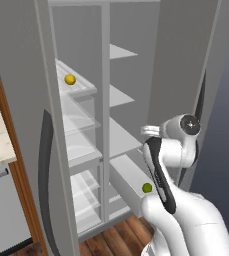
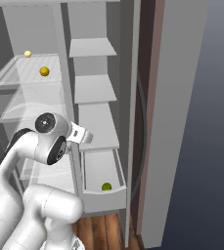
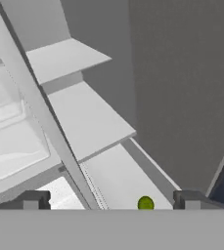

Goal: Take the lime and lemon from the fridge shelf and place them in the freezer drawer to begin freezing them.

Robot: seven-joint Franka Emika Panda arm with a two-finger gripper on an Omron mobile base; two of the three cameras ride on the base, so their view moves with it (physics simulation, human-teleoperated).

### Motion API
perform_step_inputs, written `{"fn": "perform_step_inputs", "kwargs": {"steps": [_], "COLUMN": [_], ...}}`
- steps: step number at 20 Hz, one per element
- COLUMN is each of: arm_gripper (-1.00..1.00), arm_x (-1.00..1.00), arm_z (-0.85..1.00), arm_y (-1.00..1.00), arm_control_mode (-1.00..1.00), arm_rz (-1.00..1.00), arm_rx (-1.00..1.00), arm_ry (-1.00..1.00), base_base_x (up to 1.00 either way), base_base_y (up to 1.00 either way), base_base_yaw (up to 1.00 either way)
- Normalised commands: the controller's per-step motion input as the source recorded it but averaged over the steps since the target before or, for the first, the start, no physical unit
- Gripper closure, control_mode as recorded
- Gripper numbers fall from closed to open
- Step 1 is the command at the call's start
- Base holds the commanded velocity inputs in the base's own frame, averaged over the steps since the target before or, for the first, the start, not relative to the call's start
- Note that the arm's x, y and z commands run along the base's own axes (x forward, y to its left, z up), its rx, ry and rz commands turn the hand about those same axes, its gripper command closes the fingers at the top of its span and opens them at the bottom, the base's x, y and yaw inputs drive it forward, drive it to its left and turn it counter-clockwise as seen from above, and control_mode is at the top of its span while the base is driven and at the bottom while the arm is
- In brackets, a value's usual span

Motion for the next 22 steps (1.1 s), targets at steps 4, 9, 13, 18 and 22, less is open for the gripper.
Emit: {"fn": "perform_step_inputs", "kwargs": {"steps": [4,9,13,18,22], "arm_gripper": [-1.00,-1.00,-1.00,-1.00,-1.00], "arm_x": [-0.24,0.00,0.00,0.00,0.00], "arm_z": [1.00,0.22,0.00,0.00,0.00], "arm_y": [0.61,0.22,0.00,0.00,0.00], "arm_control_mode": [-1.00,-1.00,-1.00,-1.00,-1.00], "arm_rz": [0.24,0.12,0.00,0.00,0.00], "arm_rx": [-0.01,0.00,0.02,0.00,-0.01], "arm_ry": [0.27,0.08,0.00,0.00,0.00], "base_base_x": [0.00,0.00,0.00,0.00,0.00], "base_base_y": [0.00,0.00,0.00,0.00,0.00], "base_base_yaw": [0.00,0.00,0.00,0.00,0.00]}}
